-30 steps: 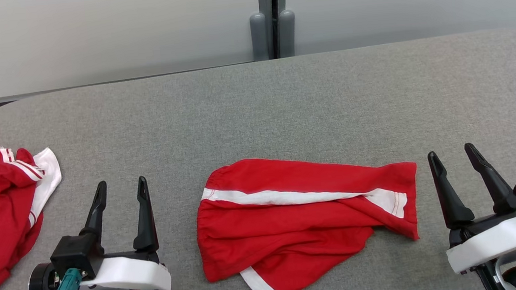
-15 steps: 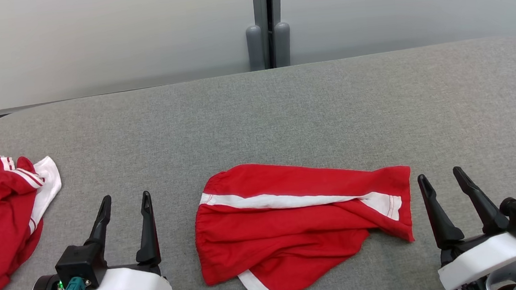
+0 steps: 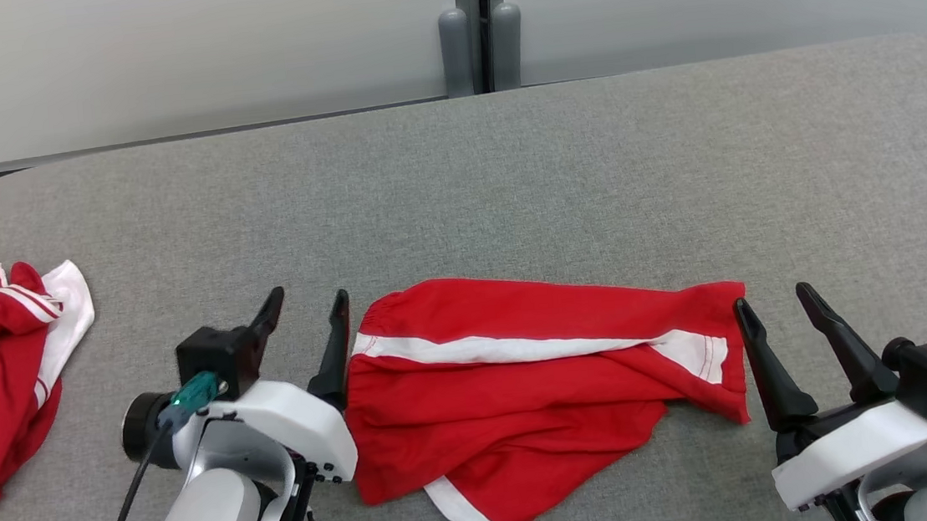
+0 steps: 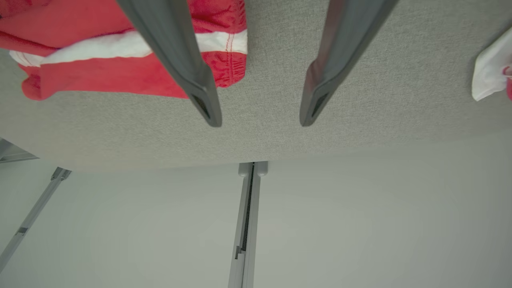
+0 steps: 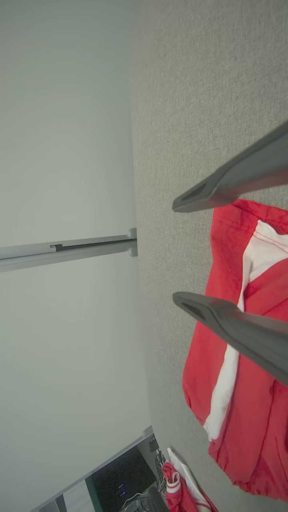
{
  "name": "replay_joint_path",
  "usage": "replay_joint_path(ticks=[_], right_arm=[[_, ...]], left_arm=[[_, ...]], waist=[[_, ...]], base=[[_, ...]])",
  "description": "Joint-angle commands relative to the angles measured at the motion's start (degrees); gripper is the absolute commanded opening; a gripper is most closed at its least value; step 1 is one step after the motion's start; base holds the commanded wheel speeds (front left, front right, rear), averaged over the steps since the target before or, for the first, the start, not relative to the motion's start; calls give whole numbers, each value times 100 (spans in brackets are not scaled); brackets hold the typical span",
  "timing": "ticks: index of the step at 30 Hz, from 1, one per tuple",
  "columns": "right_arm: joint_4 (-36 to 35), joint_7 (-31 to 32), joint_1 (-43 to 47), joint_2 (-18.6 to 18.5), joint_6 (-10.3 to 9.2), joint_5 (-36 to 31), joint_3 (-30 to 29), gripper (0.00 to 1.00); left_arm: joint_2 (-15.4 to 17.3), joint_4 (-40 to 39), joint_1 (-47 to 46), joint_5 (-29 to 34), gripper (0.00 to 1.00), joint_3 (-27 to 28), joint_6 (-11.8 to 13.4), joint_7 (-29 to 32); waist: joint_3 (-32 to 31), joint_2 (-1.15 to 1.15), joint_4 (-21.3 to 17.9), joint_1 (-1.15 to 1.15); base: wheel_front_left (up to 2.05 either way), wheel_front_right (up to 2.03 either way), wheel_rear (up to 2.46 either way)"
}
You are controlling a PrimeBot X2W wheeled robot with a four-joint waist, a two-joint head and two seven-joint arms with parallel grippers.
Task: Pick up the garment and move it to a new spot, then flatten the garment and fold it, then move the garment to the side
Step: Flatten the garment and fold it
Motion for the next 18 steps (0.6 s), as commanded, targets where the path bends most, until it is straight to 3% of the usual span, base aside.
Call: replay_joint_path(ticks=[1, 5, 11, 12, 13, 15, 18], right_arm=[[10, 9, -64, -46, -8, 7, 12, 100], [86, -18, -126, -66, -8, 69, 59, 100], [161, -51, -139, -59, -8, 121, 77, 100], [169, -55, -150, -62, -8, 127, 78, 100], [180, -49, -160, -66, -8, 139, 80, 100], [191, -51, -177, -79, -8, 149, 80, 100], [201, -57, -179, -86, -8, 161, 79, 100]], left_arm=[[-14, 182, -173, -94, 100, -50, -103, 183], [-156, 761, -512, -349, 100, -179, -369, 742], [-221, 1370, -671, -614, 100, -247, -548, 1320], [-215, 1422, -689, -615, 82, -261, -555, 1345], [-225, 1468, -684, -654, 50, -272, -585, 1390], [-253, 1475, -677, -718, 0, -264, -649, 1398], [-261, 1499, -662, -794, 0, -287, -706, 1495]], waist=[[106, 0, -70, 0], [223, 0, -169, 0], [316, 0, -230, 0], [327, 0, -232, 0], [332, 0, -232, 0], [343, 0, -226, 0], [350, 0, -214, 0]], base=[[0, 0, 0], [0, 0, 0], [0, 0, 0], [0, 0, 0], [0, 0, 0], [0, 0, 0], [0, 0, 0]])
